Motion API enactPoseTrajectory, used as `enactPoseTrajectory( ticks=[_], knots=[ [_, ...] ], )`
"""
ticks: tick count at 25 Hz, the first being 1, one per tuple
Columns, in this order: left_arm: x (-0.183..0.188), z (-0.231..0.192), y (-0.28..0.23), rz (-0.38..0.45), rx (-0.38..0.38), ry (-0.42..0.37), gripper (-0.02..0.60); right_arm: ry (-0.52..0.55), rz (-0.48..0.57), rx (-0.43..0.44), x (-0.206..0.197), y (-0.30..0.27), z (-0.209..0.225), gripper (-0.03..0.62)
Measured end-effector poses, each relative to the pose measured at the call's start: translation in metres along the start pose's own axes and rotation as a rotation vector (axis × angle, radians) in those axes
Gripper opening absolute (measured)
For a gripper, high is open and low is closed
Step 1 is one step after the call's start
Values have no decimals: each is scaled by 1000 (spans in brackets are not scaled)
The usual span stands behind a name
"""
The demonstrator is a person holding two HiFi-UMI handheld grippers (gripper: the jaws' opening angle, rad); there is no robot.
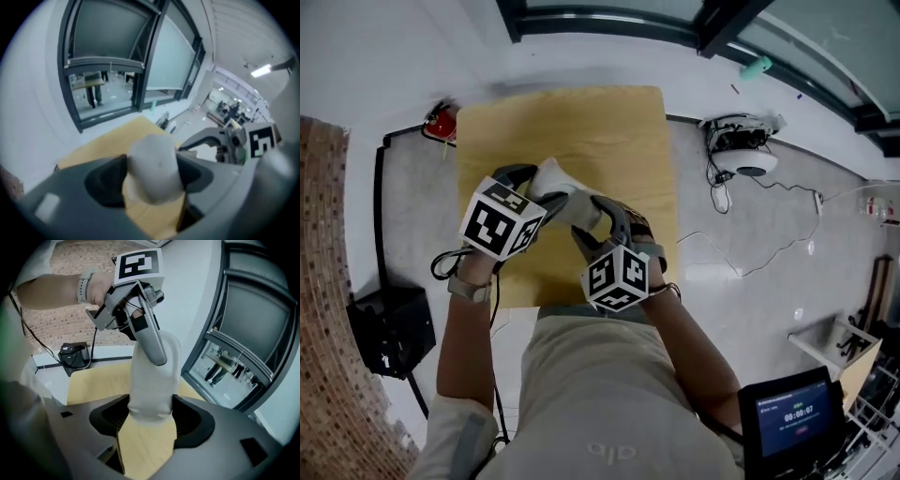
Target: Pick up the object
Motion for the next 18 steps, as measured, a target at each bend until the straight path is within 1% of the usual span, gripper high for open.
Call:
enactPoseTrajectory(
  ticks=[2,4,7,10,13,18],
  knots=[
    [19,14,22,46,68,-25,316,21,60,-21,9,18,10,289],
    [41,28,49,81,156,-60,316,54,142,-47,23,37,22,289],
    [73,57,96,111,287,-119,316,87,267,-80,49,72,35,288],
    [95,83,129,137,358,-167,317,80,344,-101,65,100,38,288],
    [107,97,144,173,393,-201,314,72,386,-139,70,115,39,288],
    [103,108,154,186,357,-238,314,39,380,-179,71,127,25,288]
  ],
)
Point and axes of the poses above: the fingertips, and each gripper's own axes: y backward along the fingers, z to its right, x out of its top, the point moved 8 cm from there along y, backward along the fingers
